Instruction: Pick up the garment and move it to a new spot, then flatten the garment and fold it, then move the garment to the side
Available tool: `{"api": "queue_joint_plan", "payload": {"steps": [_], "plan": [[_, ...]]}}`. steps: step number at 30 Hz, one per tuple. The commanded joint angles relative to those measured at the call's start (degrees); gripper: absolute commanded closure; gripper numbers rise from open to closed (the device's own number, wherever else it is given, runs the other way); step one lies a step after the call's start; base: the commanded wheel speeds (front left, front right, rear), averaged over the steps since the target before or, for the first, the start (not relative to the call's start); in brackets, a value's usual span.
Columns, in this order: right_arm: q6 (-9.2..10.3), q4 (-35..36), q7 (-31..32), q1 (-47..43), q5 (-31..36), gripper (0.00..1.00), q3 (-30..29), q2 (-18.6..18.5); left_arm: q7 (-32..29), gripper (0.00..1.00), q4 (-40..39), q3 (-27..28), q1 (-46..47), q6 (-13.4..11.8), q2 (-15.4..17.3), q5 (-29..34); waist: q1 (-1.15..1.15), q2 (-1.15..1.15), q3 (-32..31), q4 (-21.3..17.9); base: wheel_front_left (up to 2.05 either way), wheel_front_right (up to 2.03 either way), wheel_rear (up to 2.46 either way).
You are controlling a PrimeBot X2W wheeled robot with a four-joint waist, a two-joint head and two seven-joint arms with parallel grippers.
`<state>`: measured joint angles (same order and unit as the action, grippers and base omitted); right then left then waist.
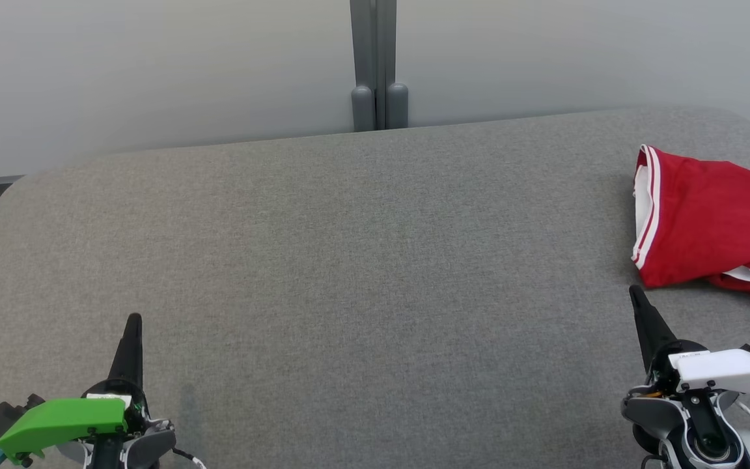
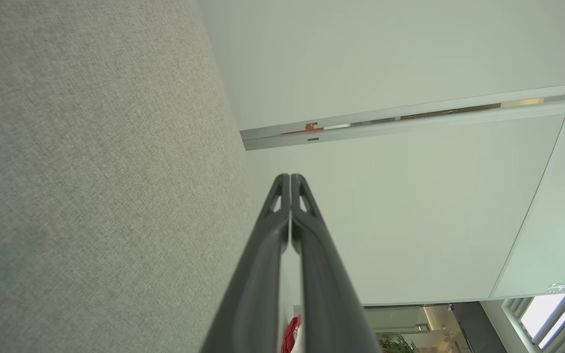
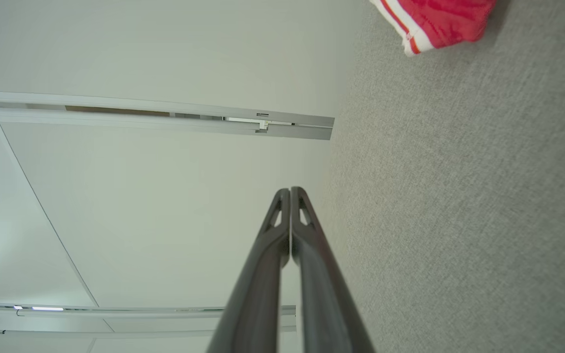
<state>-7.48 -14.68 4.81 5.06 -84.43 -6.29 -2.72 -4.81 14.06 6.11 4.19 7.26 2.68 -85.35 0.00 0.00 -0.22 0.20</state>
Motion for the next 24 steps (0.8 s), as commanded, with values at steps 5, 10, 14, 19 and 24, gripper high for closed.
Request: {"api": "queue_joint_plan", "payload": {"steps": [5, 10, 14, 19, 24], "plan": [[-0.03, 0.5, 0.7, 1.1, -3.2, 1.0, -0.2, -0.3, -0.8, 1.0, -0.1, 0.4, 1.7, 0.3, 0.4, -2.9, 0.0, 0.0, 0.1, -0.1, 0.0, 0.0, 0.0], [-0.02, 0.7, 1.3, 1.3, -5.5, 1.0, -0.3, -0.3, -1.3, 1.0, 0.0, 0.4, 2.1, 0.3, 0.4, -4.8, 0.0, 0.0, 0.2, -0.1, 0.0, 0.0, 0.0], [-0.02, 0.8, 1.7, 1.4, -7.1, 1.0, -0.3, -0.3, -1.7, 1.0, 0.0, 0.5, 2.5, 0.4, 0.4, -6.4, 0.0, 0.0, 0.3, -0.2, 0.0, 0.0, 0.0], [-0.02, 0.8, 2.0, 1.4, -8.1, 1.0, -0.3, -0.3, -2.0, 1.0, 0.1, 0.5, 2.5, 0.4, 0.4, -7.2, 0.0, 0.0, 0.4, -0.2, 0.0, 0.0, 0.0], [-0.02, 0.8, 2.0, 1.4, -8.1, 1.0, -0.3, -0.3, -1.9, 1.0, 0.0, 0.5, 2.5, 0.4, 0.4, -7.2, 0.0, 0.0, 0.4, -0.2, 0.0, 0.0, 0.0]]}}
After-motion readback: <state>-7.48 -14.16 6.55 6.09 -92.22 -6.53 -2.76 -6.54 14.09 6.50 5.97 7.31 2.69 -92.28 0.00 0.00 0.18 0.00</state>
